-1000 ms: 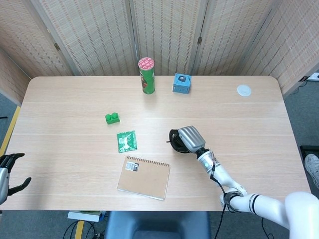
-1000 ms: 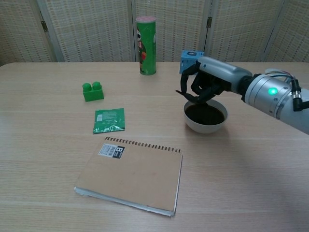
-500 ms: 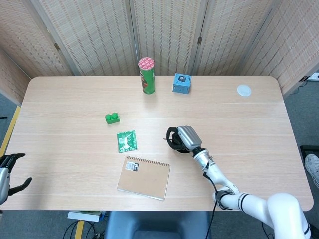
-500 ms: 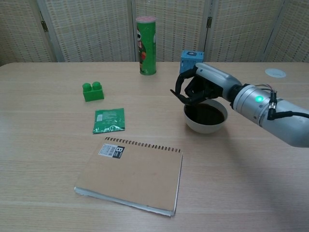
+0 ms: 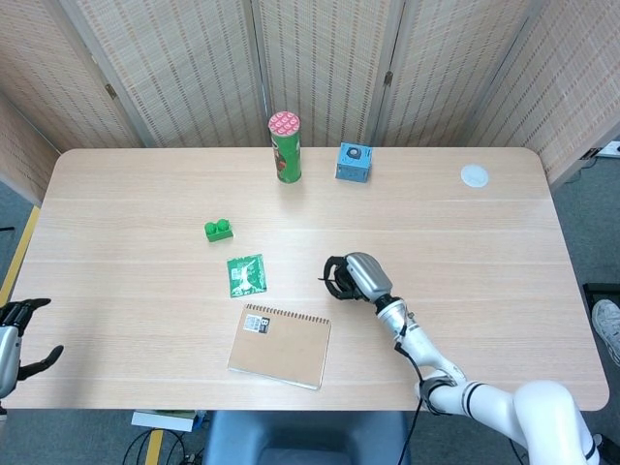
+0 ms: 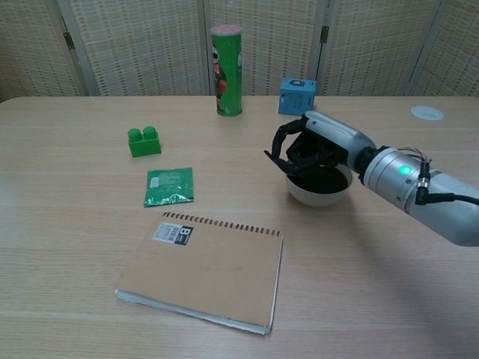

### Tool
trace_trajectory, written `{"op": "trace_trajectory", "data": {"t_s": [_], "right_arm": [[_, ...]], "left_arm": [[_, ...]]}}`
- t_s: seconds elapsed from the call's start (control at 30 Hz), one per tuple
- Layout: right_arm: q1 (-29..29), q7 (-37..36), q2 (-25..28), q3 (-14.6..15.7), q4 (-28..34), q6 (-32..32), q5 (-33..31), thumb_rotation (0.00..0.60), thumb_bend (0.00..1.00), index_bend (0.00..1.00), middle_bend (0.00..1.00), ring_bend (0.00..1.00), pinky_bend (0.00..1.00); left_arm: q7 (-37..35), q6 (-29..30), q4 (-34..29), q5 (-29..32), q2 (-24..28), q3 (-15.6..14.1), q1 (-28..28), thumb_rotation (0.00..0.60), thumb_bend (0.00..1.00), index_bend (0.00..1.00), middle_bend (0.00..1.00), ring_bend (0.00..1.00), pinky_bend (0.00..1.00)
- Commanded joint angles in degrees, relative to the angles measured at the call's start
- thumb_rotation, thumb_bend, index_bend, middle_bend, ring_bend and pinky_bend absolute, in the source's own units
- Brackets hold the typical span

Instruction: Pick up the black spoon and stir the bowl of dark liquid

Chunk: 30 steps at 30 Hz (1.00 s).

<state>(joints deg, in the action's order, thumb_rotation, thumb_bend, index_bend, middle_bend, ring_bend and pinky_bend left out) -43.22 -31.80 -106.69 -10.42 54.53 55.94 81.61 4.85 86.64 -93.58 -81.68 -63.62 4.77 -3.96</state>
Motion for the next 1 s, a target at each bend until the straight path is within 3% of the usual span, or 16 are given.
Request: {"op": "trace_trajectory", "data": {"t_s": [0.03,0.23,0.73,1.0], "right_arm": [[0.9,0.1,0.9,1.2,1.0,0.5,0.7,0.6,0.42,0.73,0.91,1.0,1.0],[2.2,0.7,2.0,2.2,0.3,1.1,0.9,0.6,0.43,0.74,0.91,1.0,1.0],[-2.1,-0.2,-1.9,-0.6,-8.4,-1.5,0.2,0.6,0.44,0.74,0.91,1.0,1.0],[-2.5,-1.5,-2.5,0.5,-7.5,-0.5,1.8,0.6,0.44,0.74,0.91,1.0,1.0]], "left_arm": [[0.0,0.0,0.0,-0.1,-0.1,0.0,-0.1,0.6,0.23,0.27,0.32,0.25,0.27],[0.1,0.0,0.0,-0.1,-0.1,0.0,-0.1,0.6,0.23,0.27,0.32,0.25,0.27],[0.5,0.1,-0.2,0.4,0.2,0.0,0.2,0.6,0.23,0.27,0.32,0.25,0.27],[0.4,0.6,-0.2,0.3,0.3,-0.1,0.5,0.6,0.23,0.27,0.32,0.25,0.27]]}}
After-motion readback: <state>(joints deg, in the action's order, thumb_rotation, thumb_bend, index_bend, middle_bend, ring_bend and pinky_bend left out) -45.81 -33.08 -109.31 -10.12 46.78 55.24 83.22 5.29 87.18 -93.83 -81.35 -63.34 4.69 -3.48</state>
